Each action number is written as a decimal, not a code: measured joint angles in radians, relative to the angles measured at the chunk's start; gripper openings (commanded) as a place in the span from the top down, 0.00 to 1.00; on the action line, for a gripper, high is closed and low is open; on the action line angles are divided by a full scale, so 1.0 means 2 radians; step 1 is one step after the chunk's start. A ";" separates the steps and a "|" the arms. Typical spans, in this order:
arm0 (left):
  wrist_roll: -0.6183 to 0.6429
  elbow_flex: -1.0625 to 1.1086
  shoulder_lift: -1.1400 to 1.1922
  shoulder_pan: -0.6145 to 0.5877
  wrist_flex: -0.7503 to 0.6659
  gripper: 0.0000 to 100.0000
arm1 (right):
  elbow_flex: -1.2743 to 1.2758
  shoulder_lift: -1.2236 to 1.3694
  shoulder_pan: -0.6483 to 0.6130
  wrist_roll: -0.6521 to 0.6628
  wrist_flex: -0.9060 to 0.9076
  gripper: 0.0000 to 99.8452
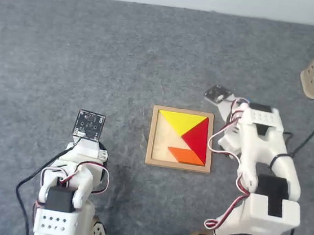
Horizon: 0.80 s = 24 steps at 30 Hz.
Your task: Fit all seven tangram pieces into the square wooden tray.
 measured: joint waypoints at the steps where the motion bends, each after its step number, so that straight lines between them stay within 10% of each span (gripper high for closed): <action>1: 0.000 0.000 0.000 0.000 0.000 0.99 | -0.017 0.000 0.000 -0.006 0.017 0.99; 13: 0.000 0.000 0.000 0.000 0.000 0.99 | -0.145 -0.020 -0.138 -0.101 0.140 0.99; 24: 0.000 0.000 0.000 0.000 0.000 0.99 | -0.039 -0.027 -0.288 -0.103 -0.005 0.99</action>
